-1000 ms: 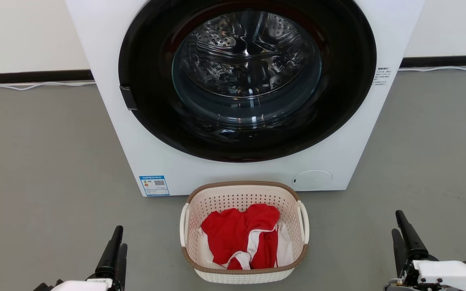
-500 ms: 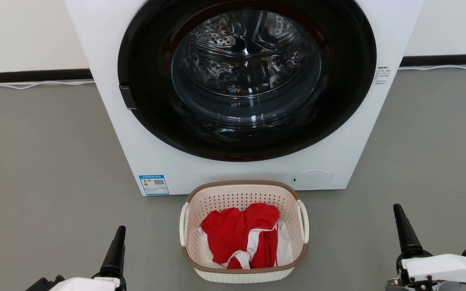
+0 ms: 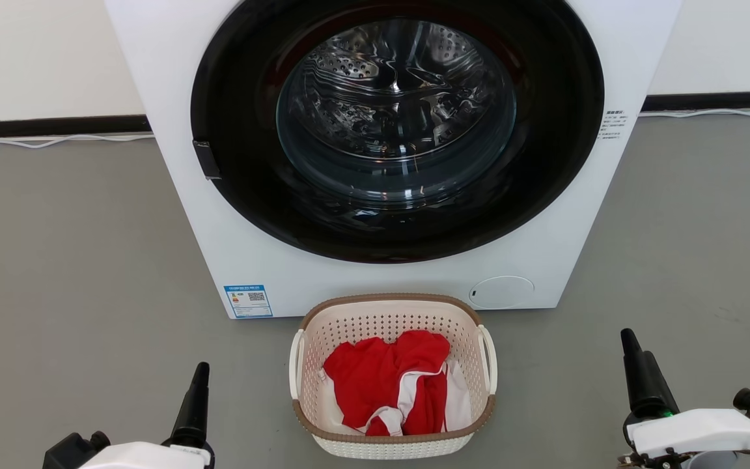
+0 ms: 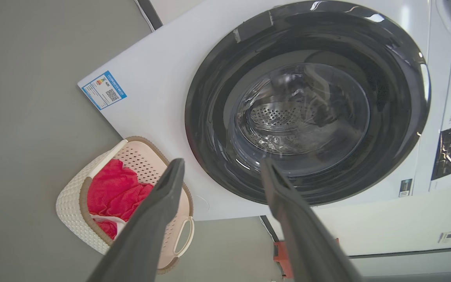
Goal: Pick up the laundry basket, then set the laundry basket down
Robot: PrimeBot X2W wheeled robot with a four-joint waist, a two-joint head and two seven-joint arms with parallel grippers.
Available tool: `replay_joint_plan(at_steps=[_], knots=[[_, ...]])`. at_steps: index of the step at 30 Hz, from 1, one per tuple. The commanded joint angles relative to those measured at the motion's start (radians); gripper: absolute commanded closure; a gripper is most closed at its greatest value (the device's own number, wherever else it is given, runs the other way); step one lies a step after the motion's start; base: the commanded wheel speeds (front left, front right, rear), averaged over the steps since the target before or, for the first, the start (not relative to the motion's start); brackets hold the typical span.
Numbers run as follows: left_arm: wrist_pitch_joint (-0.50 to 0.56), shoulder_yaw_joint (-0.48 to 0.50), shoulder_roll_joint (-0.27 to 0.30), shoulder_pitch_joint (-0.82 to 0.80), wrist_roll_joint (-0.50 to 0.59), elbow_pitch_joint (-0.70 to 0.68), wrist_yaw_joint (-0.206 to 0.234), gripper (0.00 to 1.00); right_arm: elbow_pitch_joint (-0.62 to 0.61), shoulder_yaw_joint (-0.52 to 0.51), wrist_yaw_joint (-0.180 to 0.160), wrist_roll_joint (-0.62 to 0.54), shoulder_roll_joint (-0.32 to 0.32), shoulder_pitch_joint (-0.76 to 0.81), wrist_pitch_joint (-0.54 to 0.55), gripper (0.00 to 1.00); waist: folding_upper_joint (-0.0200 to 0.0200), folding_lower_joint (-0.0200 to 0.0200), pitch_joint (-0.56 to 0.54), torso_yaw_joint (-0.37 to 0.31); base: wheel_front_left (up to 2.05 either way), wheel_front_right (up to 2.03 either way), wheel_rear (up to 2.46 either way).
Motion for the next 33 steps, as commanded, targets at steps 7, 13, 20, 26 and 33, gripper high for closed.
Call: replay_joint_plan(at_steps=[7,13,20,26,33], knots=[[-0.030,-0.001,0.009,-0.033,0.141,-0.034,0.010,0.00,-0.020,0.023,0.004,-0.128,-0.021,-0.008,-0.038,0.00,0.0000,-0.0001,-0.002,0.001,0.00,0.00,0.00],[-0.047,-0.007,0.009,-0.032,0.241,-0.044,0.016,0.00,-0.015,0.030,0.004,-0.212,-0.027,-0.011,-0.056,0.00,0.0000,-0.0001,-0.002,0.003,0.00,0.00,0.00],[-0.068,-0.018,0.010,-0.029,0.362,-0.060,0.023,0.00,-0.012,0.046,0.004,-0.305,-0.033,-0.014,-0.077,0.00,0.0000,-0.0001,0.000,0.003,0.00,0.00,0.00],[-0.085,-0.022,0.011,-0.025,0.433,-0.072,0.029,0.00,-0.009,0.056,0.005,-0.386,-0.037,-0.017,-0.094,0.00,0.0000,-0.0001,-0.001,0.002,0.00,0.00,0.00],[-0.106,-0.028,0.012,-0.024,0.513,-0.077,0.037,0.00,0.000,0.059,0.005,-0.477,-0.043,-0.019,-0.115,0.00,0.0000,-0.0001,-0.002,0.002,0.00,0.00,0.00]])
